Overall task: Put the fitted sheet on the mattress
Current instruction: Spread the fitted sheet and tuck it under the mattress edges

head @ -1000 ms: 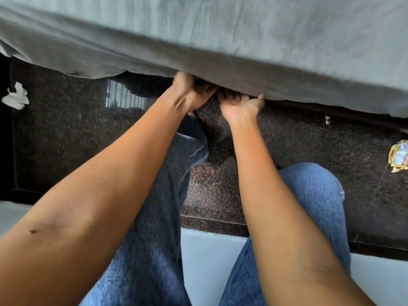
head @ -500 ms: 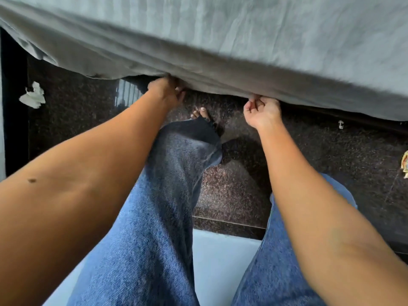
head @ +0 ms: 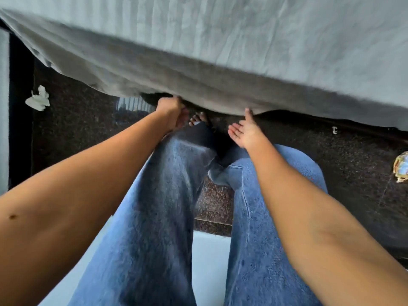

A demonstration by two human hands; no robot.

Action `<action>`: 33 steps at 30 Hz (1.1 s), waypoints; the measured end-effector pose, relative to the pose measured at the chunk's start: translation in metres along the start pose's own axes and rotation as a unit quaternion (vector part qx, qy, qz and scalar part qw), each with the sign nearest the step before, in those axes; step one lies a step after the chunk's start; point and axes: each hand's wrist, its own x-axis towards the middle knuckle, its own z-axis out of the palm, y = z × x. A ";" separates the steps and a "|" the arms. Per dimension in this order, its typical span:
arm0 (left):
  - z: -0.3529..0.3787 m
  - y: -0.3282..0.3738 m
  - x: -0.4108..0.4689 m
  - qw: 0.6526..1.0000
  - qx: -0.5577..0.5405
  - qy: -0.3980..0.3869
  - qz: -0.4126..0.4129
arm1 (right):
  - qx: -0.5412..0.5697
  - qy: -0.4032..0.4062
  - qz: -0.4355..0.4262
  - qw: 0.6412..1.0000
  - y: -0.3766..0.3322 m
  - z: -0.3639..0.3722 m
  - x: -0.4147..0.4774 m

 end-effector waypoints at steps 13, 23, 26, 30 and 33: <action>0.042 -0.001 -0.018 0.750 0.572 -0.043 0.331 | -0.663 0.067 -0.399 0.630 0.003 -0.021 -0.001; 0.042 -0.003 -0.011 0.699 0.601 0.057 0.383 | -0.667 0.116 -0.431 0.596 -0.012 -0.021 -0.008; 0.043 -0.002 -0.011 0.692 0.598 0.051 0.402 | -0.686 0.083 -0.406 0.598 -0.008 -0.023 -0.003; 0.043 0.006 -0.016 0.718 0.560 0.051 0.409 | -0.700 0.105 -0.378 0.596 -0.021 -0.019 -0.003; 0.049 0.005 -0.014 0.717 0.561 0.008 0.413 | -0.710 0.118 -0.360 0.593 -0.028 -0.009 -0.004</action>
